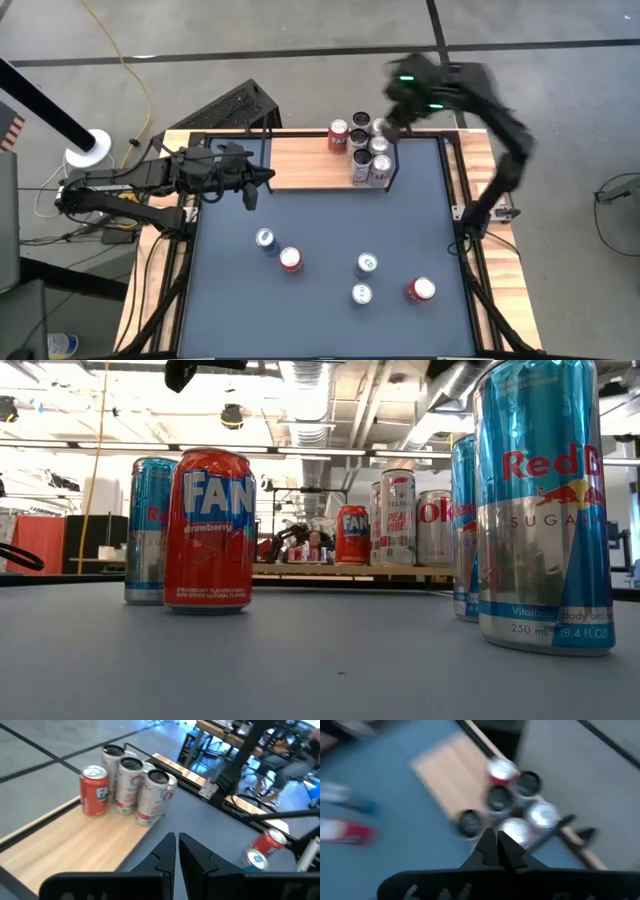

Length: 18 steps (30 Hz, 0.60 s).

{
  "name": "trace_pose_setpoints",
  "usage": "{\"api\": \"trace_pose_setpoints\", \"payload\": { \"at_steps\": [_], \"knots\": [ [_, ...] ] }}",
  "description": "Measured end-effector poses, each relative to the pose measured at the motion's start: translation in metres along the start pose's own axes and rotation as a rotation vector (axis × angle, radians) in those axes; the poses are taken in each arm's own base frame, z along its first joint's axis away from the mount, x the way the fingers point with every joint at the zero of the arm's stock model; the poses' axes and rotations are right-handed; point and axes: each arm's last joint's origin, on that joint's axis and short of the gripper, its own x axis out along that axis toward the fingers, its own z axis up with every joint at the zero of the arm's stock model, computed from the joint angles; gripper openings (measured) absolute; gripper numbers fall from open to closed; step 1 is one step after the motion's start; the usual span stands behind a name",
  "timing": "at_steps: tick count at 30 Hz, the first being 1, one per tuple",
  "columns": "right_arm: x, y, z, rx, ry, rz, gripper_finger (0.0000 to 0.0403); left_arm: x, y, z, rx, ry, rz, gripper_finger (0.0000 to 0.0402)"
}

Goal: Place canned beverage on shelf
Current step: Put the right red soda can on the shelf aligned with the other red soda can

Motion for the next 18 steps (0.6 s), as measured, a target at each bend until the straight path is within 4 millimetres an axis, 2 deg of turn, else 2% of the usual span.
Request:
{"api": "trace_pose_setpoints", "payload": {
  "at_steps": [3, 7, 12, 18],
  "knots": [
    [-0.045, 0.0, -0.03, 0.062, -0.074, 0.123, 0.0, 0.0, 0.001, 0.002, 0.018, -0.028, 0.032, 0.0011],
    [-0.074, 0.005, -0.071, 0.193, -0.074, 0.198, 0.0, 0.0, 0.002, 0.004, 0.022, -0.056, 0.057, 0.0011],
    [-0.076, 0.018, -0.117, 0.311, 0.041, 0.287, 0.0, 0.001, 0.005, 0.005, 0.019, -0.067, 0.084, 0.0011],
    [-0.052, 0.043, -0.163, 0.301, 0.311, 0.365, 0.0001, 0.001, 0.006, 0.006, 0.076, -0.06, 0.077, 0.0012]
  ]
}}
